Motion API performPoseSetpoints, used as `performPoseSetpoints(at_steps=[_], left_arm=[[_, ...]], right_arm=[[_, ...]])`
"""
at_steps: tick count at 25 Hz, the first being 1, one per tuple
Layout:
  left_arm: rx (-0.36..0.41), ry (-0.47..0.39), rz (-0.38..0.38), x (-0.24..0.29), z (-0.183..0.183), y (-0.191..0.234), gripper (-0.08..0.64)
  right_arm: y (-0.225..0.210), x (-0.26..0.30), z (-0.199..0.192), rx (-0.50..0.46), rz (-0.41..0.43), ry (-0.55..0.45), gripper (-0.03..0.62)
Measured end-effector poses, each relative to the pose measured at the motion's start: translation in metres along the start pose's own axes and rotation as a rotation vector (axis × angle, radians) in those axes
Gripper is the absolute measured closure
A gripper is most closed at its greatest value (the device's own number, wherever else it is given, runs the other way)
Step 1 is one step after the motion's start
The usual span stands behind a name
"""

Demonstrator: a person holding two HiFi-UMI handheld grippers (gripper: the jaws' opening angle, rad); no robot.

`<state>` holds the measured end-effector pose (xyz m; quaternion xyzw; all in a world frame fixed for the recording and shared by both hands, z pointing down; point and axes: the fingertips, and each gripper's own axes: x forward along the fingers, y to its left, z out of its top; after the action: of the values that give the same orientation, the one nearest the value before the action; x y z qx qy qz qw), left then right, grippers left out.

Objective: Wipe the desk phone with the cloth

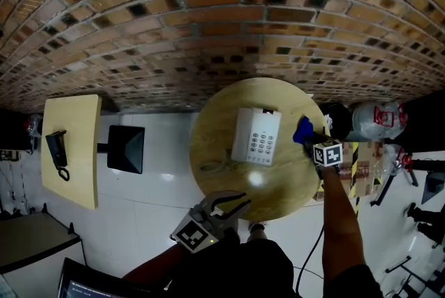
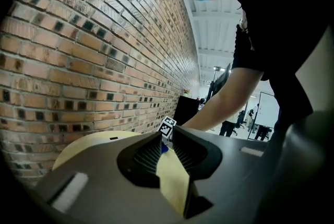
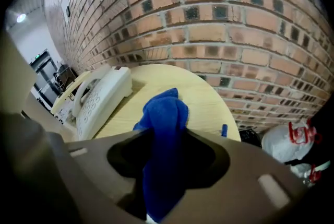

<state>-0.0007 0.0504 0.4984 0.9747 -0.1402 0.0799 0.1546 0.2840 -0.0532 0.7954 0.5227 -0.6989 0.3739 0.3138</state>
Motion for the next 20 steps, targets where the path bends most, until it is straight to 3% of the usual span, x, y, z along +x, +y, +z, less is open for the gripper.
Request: performPoseSetpoints(at_steps=[2,6,10,20], left_arm=[[0.005,-0.005,-0.004,0.003,0.001,0.000,0.494],[0.023,-0.033,-0.009,0.008,0.013,-0.004,0.494],[0.030,-0.043,-0.014,0.013,0.021,-0.014,0.494],[0.066,-0.103,-0.019,0.015,0.053,-0.055,0.494]], right_arm=[[-0.004,-0.006,0.005,0.003,-0.007,-0.016,0.403],[-0.004,-0.035,0.032,-0.072,-0.041,-0.119,0.400],[0.020,-0.078,0.066,-0.115,-0.003,-0.258,0.402],[0.169,-0.226,0.097,-0.141,0.311,-0.624,0.407]])
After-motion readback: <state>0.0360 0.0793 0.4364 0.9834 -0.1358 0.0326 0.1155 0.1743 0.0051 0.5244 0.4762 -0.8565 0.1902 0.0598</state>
